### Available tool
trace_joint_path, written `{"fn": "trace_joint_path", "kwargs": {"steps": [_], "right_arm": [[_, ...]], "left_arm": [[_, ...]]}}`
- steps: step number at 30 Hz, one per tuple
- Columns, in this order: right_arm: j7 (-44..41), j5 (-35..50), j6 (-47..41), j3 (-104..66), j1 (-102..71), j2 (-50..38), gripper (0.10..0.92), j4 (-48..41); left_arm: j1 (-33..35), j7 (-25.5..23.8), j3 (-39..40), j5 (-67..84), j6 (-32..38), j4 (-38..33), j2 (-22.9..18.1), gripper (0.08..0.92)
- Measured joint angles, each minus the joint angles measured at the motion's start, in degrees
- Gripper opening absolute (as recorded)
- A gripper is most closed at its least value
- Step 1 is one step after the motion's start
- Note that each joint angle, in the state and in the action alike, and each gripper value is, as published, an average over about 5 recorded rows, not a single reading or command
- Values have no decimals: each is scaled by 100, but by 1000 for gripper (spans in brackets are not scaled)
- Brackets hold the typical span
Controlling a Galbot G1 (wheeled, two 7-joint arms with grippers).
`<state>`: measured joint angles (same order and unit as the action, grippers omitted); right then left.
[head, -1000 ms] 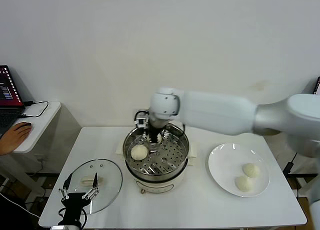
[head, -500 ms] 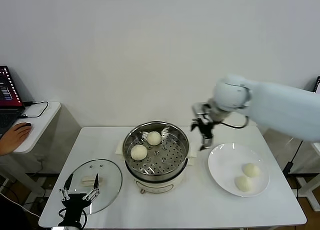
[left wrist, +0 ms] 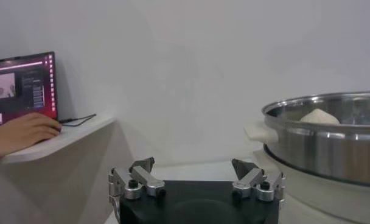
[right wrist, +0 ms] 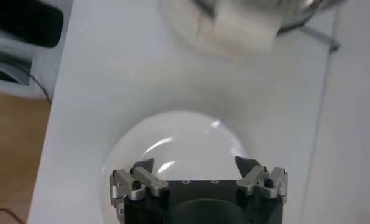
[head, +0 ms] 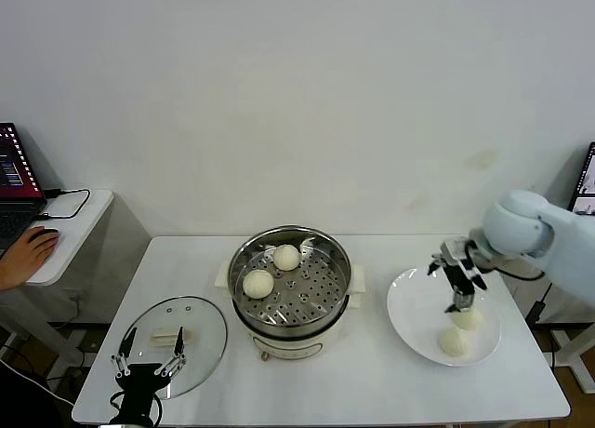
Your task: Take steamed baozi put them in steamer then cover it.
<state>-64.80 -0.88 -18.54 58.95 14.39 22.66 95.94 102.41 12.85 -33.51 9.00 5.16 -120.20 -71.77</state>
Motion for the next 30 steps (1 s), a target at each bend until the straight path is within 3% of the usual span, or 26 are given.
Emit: {"fn": "trace_joint_path", "kwargs": {"steps": [13, 30], "right_arm": [[223, -624, 12, -1130, -1734, -155, 797, -230], [375, -951, 33, -1663, -2592, 183, 754, -724]], "left_arm": [[-1, 4, 2, -7, 5, 42, -26, 823], [-13, 9, 10, -7, 5, 67, -46, 823]]}}
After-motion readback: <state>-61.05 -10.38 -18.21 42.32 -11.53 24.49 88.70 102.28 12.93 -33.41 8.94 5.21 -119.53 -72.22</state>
